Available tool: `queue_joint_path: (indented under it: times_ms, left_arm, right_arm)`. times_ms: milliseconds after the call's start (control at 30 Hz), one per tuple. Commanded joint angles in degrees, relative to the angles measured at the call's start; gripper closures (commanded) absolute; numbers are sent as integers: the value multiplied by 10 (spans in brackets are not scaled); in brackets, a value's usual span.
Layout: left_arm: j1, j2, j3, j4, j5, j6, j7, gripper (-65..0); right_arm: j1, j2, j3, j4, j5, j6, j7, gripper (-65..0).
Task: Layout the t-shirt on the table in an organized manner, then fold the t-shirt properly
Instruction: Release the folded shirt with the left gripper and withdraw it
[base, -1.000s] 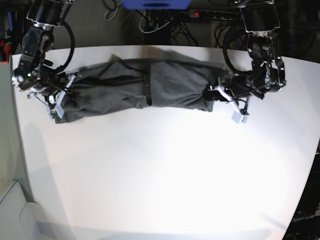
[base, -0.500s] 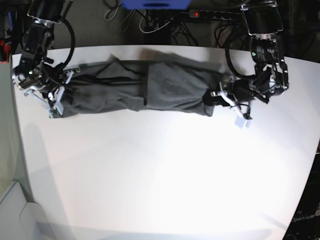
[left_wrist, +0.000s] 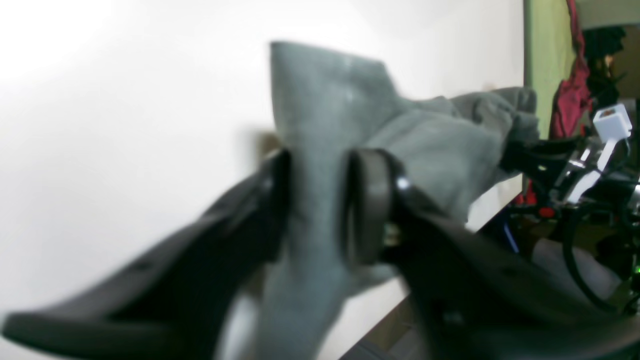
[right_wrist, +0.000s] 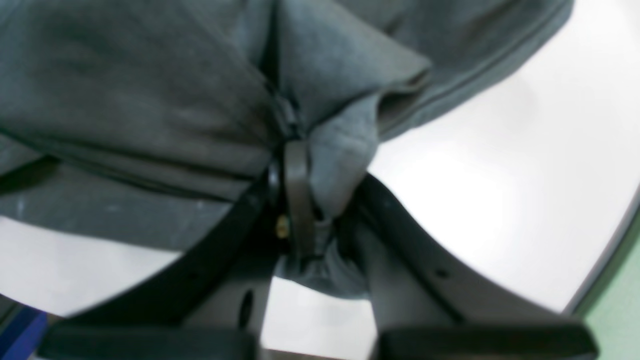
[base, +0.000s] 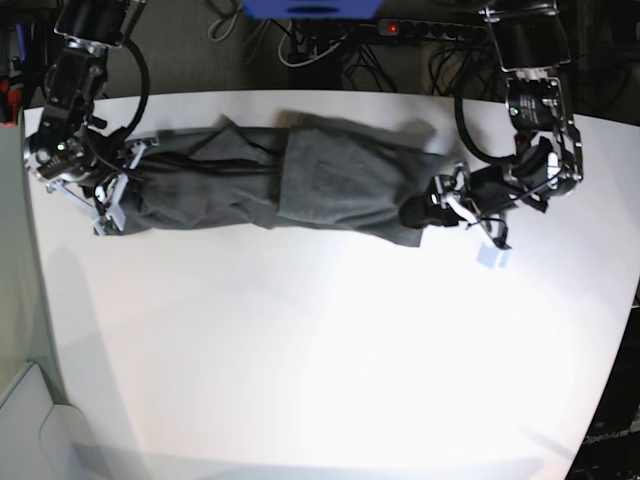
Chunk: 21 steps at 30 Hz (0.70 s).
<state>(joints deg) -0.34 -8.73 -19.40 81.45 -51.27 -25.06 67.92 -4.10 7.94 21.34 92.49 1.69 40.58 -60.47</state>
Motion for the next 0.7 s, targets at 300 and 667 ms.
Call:
queue_joint_path:
  times_ms: [300,667]
  left_arm:
    - [-5,-5,-60,4,-15,0,-7,-529]
    - [-3,-27,-94,-26,-14,0,-7,-196]
  right_arm:
    - [21,6,-1,48,-9,-6,-4,0]
    - [15,-40,-25,205,-9,-6,-59,0]
